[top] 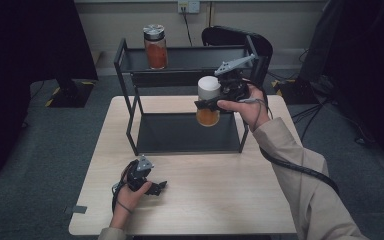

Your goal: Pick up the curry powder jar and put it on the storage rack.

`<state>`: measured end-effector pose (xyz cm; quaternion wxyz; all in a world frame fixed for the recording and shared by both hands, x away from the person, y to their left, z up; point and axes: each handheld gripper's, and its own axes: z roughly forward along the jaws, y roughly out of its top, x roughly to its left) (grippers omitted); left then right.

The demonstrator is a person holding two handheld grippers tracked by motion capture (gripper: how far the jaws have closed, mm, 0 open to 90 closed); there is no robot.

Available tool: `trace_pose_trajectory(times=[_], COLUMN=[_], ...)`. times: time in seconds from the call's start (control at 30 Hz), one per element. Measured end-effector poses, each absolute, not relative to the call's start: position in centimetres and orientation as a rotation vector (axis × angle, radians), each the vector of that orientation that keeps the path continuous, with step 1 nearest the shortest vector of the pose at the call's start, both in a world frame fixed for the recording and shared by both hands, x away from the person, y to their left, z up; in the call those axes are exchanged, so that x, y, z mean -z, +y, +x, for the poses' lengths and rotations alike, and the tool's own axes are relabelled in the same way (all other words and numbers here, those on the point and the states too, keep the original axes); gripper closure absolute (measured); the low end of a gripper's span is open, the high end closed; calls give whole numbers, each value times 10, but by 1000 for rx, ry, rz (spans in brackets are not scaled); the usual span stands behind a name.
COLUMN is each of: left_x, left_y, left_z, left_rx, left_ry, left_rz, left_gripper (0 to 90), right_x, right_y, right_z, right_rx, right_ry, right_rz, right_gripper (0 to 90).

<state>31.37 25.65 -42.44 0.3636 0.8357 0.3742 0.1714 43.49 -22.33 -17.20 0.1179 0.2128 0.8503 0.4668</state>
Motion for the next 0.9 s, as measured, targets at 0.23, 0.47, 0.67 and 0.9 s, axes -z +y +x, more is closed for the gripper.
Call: trace_pose_trajectory(times=[0.23, 0.47, 0.67, 0.9], left_x=[425, 425, 425, 425], left_y=[257, 257, 257, 257], left_z=[314, 314, 314, 314], left_rx=[-441, -441, -442, -442], left_ry=[963, 963, 962, 962], left_rz=[2149, 2149, 2149, 2149], left_gripper=[0, 0, 0, 0], right_x=[152, 131, 116, 97], right_y=[-218, -212, -210, -209], right_z=[439, 443, 446, 449], right_rx=[-1373, -1363, -1363, -1357], right_ry=[2478, 2475, 2471, 2468], right_rz=[615, 613, 610, 608], right_gripper=[342, 342, 342, 342])
